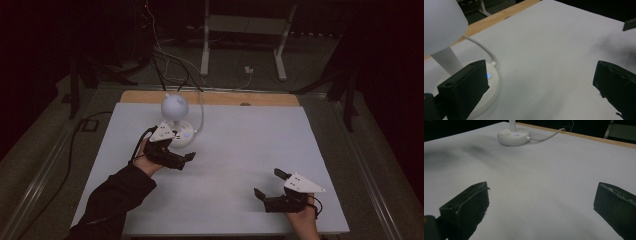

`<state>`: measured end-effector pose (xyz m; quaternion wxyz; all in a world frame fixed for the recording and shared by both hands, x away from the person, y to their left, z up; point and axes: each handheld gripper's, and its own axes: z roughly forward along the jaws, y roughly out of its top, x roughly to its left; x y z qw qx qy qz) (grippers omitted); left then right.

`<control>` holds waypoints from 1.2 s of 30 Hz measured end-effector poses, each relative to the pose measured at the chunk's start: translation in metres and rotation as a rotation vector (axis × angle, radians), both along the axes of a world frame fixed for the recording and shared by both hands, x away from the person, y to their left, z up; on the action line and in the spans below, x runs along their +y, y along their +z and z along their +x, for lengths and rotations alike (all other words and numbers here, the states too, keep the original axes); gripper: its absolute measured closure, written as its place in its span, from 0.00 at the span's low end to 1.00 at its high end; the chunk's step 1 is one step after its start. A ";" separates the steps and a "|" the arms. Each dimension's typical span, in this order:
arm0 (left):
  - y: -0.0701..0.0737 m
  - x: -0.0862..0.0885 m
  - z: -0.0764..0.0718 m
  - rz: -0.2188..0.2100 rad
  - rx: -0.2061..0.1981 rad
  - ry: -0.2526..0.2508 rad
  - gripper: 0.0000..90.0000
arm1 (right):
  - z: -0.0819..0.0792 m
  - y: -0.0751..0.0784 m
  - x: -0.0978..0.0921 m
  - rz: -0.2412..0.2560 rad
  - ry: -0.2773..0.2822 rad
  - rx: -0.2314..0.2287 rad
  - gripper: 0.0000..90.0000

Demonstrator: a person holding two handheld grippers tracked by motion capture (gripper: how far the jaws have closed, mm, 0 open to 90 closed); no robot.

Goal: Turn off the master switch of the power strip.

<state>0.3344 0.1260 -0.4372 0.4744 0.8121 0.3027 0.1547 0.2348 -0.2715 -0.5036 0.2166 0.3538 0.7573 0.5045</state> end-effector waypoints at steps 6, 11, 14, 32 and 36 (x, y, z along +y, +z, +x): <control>-0.007 -0.004 0.009 -0.014 0.005 0.042 0.00 | 0.000 0.000 -0.001 0.004 0.001 0.000 0.00; -0.009 -0.007 0.016 -0.021 0.004 0.080 0.00 | 0.000 0.001 -0.002 0.010 0.000 -0.001 0.00; -0.012 -0.009 0.021 -0.024 0.012 0.106 0.00 | 0.000 0.001 -0.001 0.011 0.001 0.000 0.00; -0.042 -0.027 0.041 0.084 0.034 0.221 0.19 | 0.000 0.001 -0.003 0.026 0.002 0.002 0.00; -0.045 -0.029 0.046 0.092 0.025 0.247 0.31 | 0.000 0.001 -0.004 0.027 0.001 0.004 0.00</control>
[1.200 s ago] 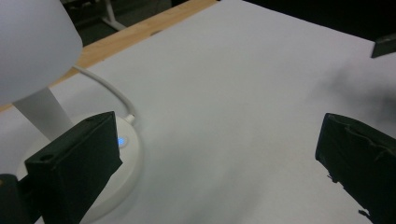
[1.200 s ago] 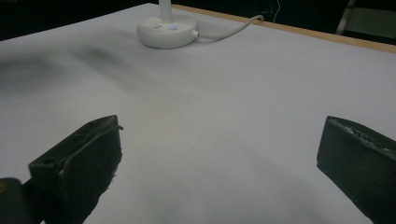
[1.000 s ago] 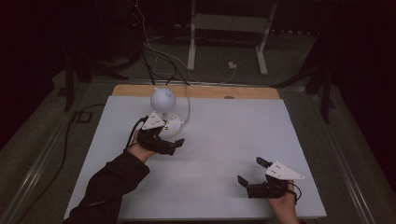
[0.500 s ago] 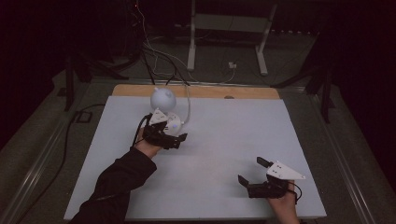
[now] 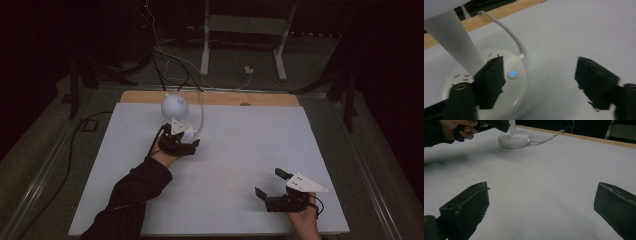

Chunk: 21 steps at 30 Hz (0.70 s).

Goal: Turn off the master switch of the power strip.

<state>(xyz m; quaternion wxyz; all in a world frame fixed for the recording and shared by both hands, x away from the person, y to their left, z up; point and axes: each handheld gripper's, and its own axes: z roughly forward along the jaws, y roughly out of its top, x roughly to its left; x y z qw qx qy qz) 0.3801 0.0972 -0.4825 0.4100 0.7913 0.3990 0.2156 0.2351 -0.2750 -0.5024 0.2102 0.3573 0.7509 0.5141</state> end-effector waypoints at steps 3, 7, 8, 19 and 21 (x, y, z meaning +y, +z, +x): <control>-0.002 -0.002 0.004 0.023 -0.007 0.020 0.41 | 0.000 0.000 -0.001 0.003 0.001 0.000 0.00; -0.003 -0.002 0.008 0.046 -0.015 0.052 0.60 | 0.000 0.000 -0.001 0.007 0.001 0.003 0.00; -0.003 -0.002 0.009 0.053 -0.018 0.064 0.64 | 0.000 0.000 -0.001 0.009 0.001 0.003 0.00; -0.008 0.000 0.018 0.096 -0.052 0.098 0.98 | 0.000 0.000 -0.001 0.014 0.007 0.005 0.00; -0.010 0.000 0.019 0.109 -0.057 0.104 1.00 | 0.000 0.000 -0.001 0.016 0.006 0.005 0.00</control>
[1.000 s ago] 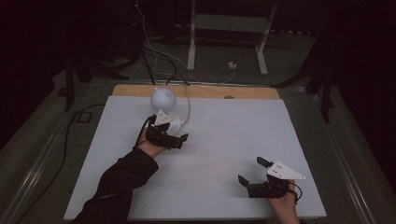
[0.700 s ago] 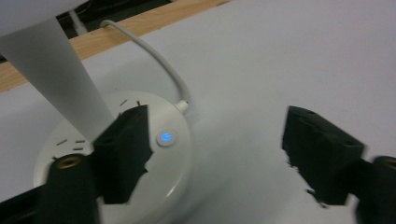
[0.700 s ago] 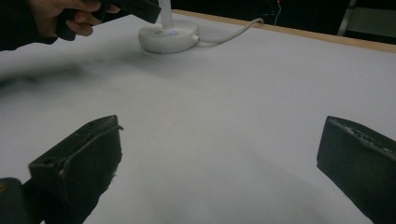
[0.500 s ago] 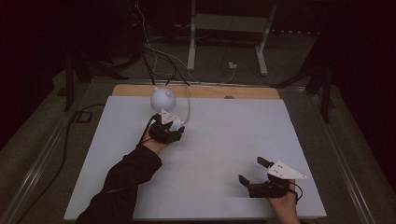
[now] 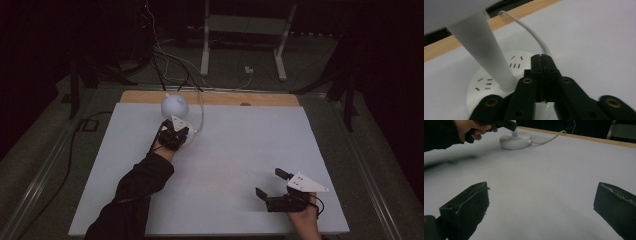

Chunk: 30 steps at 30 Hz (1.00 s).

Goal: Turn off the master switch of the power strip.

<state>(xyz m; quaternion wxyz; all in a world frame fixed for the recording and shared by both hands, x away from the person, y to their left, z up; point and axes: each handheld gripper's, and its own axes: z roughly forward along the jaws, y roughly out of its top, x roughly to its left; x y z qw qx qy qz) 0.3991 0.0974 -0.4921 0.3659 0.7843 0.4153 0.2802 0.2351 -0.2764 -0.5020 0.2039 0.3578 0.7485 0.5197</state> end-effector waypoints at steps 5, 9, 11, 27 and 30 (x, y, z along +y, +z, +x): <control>-0.007 -0.001 0.003 0.004 0.002 -0.006 1.00 | 0.000 -0.001 0.001 -0.002 0.005 0.005 0.00; -0.010 -0.003 0.005 0.014 -0.004 -0.018 1.00 | 0.000 -0.001 0.000 -0.003 0.005 0.003 0.00; -0.012 -0.006 0.005 0.051 -0.019 -0.020 1.00 | 0.000 0.000 0.000 0.000 0.004 0.003 0.00; -0.025 -0.013 0.006 0.177 -0.062 -0.030 1.00 | 0.000 -0.001 0.000 -0.002 0.009 0.006 0.00; -0.026 -0.014 0.005 0.213 -0.078 -0.045 1.00 | 0.000 0.000 0.001 -0.002 0.010 0.006 0.00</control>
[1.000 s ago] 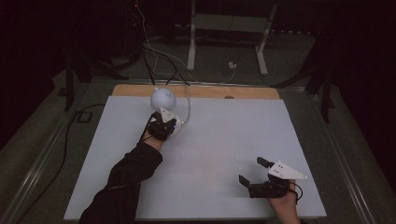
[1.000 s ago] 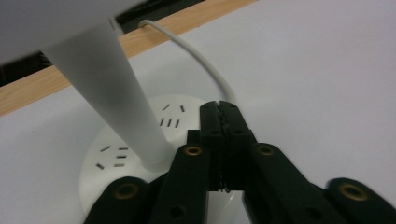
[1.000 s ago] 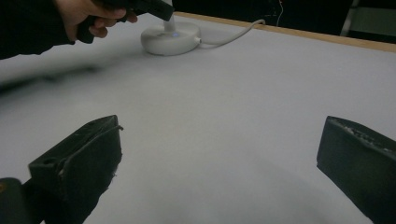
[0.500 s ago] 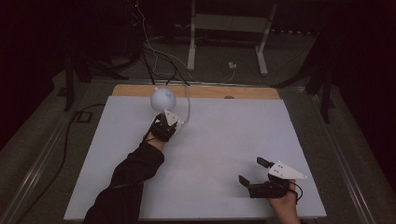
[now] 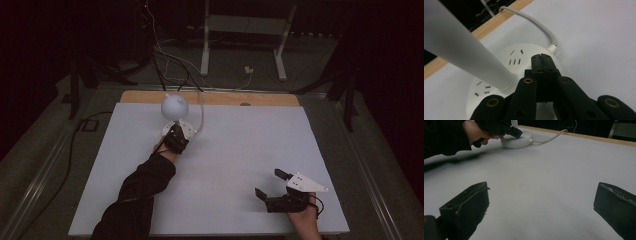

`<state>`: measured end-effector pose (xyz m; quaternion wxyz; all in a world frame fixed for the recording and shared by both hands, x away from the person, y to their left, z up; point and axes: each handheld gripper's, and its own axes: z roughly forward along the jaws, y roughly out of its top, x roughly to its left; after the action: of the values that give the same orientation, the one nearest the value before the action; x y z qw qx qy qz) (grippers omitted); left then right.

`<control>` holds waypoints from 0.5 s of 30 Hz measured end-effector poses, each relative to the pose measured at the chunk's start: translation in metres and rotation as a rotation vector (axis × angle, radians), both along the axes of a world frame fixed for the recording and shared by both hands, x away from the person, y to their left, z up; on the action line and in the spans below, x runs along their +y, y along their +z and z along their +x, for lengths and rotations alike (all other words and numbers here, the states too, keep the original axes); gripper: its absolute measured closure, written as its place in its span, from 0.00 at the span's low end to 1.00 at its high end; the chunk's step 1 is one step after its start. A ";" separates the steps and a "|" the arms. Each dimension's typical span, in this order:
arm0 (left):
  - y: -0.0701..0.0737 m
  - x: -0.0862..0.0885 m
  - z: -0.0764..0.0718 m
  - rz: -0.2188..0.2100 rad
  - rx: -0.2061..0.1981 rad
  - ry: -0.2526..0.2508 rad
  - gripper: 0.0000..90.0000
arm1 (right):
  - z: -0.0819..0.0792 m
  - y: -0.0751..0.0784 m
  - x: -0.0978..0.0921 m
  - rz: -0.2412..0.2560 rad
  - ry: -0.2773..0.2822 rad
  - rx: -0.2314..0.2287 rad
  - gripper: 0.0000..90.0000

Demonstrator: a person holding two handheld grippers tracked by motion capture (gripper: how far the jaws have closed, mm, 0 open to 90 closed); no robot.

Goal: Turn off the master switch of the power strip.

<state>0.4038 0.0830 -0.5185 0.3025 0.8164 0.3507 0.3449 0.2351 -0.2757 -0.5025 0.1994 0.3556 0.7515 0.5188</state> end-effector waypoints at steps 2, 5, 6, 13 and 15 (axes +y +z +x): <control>0.001 0.000 0.001 0.008 0.006 -0.005 1.00 | 0.000 0.000 0.000 0.001 0.000 0.002 0.00; 0.002 0.003 0.003 -0.010 0.021 -0.014 1.00 | 0.000 -0.001 0.000 0.001 0.001 0.004 0.00; 0.002 0.003 0.003 -0.011 0.026 -0.017 1.00 | 0.000 0.000 0.001 0.000 0.001 0.004 0.00; 0.005 0.000 0.005 0.026 0.041 -0.020 1.00 | 0.000 0.000 0.001 -0.005 0.005 0.003 0.00; 0.006 0.000 0.006 0.023 0.056 -0.021 1.00 | 0.000 0.000 0.001 -0.003 0.004 0.003 0.00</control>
<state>0.4102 0.0832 -0.5122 0.2870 0.8328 0.3462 0.3228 0.2350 -0.2744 -0.5028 0.1980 0.3543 0.7533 0.5175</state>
